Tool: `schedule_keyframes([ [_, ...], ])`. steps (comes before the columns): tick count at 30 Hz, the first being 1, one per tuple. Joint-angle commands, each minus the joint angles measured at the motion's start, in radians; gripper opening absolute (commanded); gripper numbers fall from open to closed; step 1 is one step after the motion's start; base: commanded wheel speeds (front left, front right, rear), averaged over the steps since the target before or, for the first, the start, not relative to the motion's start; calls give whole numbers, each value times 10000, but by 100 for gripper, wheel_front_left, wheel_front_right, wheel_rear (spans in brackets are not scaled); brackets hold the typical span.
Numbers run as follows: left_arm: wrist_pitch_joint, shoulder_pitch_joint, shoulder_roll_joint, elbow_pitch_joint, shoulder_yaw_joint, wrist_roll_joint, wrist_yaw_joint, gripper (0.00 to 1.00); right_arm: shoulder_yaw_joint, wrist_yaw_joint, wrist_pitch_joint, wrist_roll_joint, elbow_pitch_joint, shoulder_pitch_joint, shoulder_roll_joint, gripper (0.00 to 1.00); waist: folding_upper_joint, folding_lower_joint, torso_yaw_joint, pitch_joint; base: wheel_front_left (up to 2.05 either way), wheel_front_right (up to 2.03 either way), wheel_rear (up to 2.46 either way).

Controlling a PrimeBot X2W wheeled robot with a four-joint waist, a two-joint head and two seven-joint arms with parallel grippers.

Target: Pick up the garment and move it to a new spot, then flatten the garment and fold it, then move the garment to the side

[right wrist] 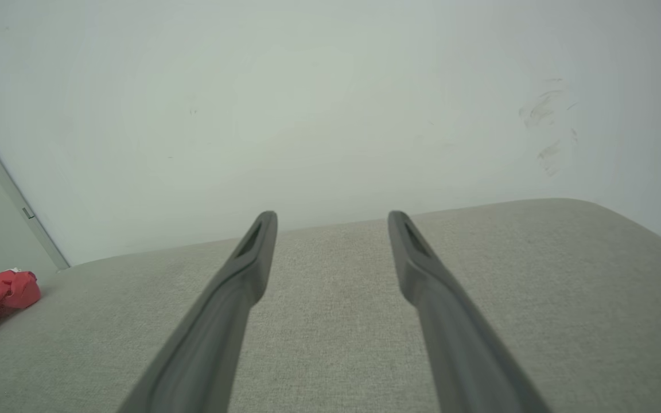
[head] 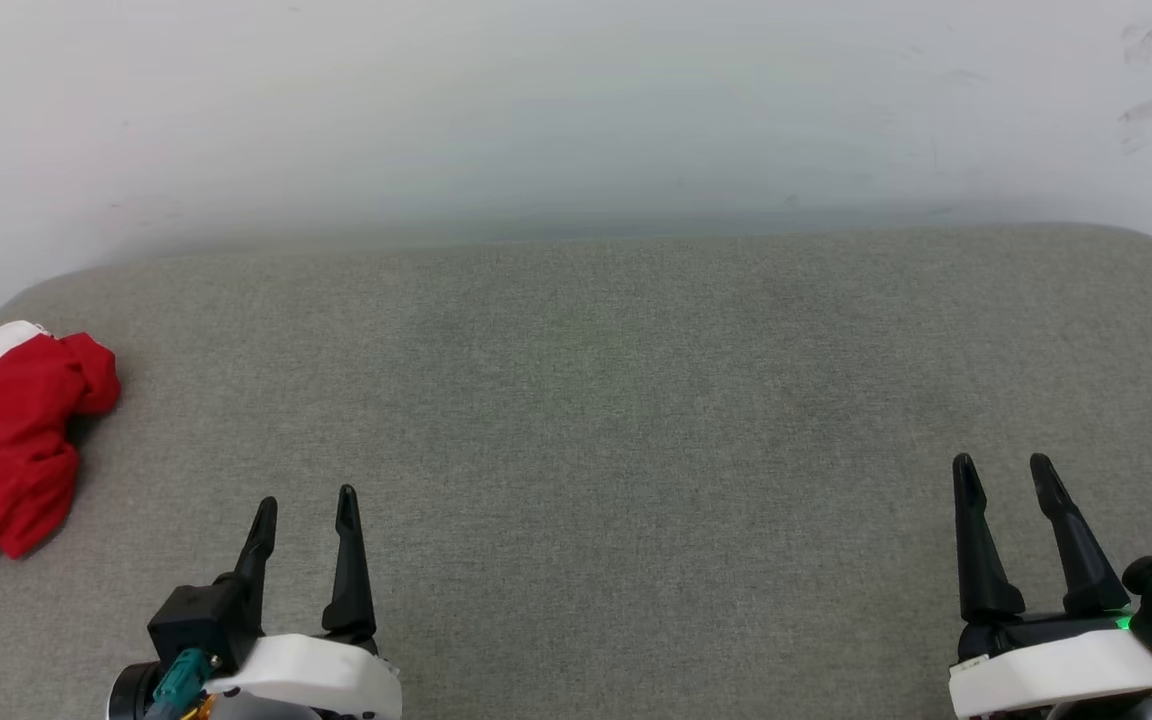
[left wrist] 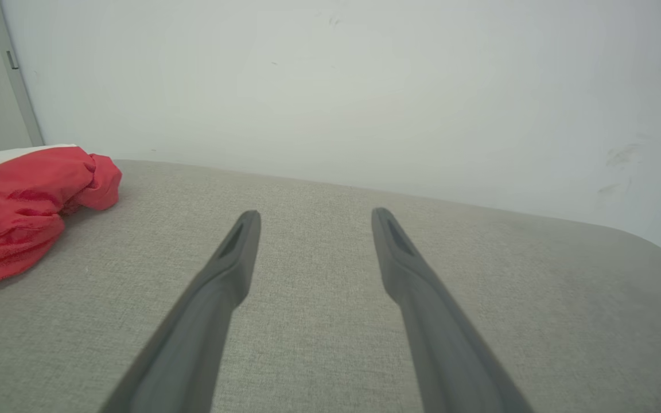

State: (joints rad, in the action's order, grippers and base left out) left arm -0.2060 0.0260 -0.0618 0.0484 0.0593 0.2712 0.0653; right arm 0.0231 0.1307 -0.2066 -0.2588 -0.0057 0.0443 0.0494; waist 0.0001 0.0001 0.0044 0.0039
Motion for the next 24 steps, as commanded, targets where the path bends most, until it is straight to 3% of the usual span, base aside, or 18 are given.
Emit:
schedule_keyframes([
  [1, -111, 60, -4, -28, -24, -280, -17, 100, -4, 0, -93, 212, -106, 73, 17, 100, -1, -1, 7, -12, 0, 0, 0],
  [24, -550, 394, 111, 114, -151, -1849, -189, 100, -38, 0, -531, 1173, -67, 484, 14, 100, -1, -1, 53, -96, 0, 0, 0],
])
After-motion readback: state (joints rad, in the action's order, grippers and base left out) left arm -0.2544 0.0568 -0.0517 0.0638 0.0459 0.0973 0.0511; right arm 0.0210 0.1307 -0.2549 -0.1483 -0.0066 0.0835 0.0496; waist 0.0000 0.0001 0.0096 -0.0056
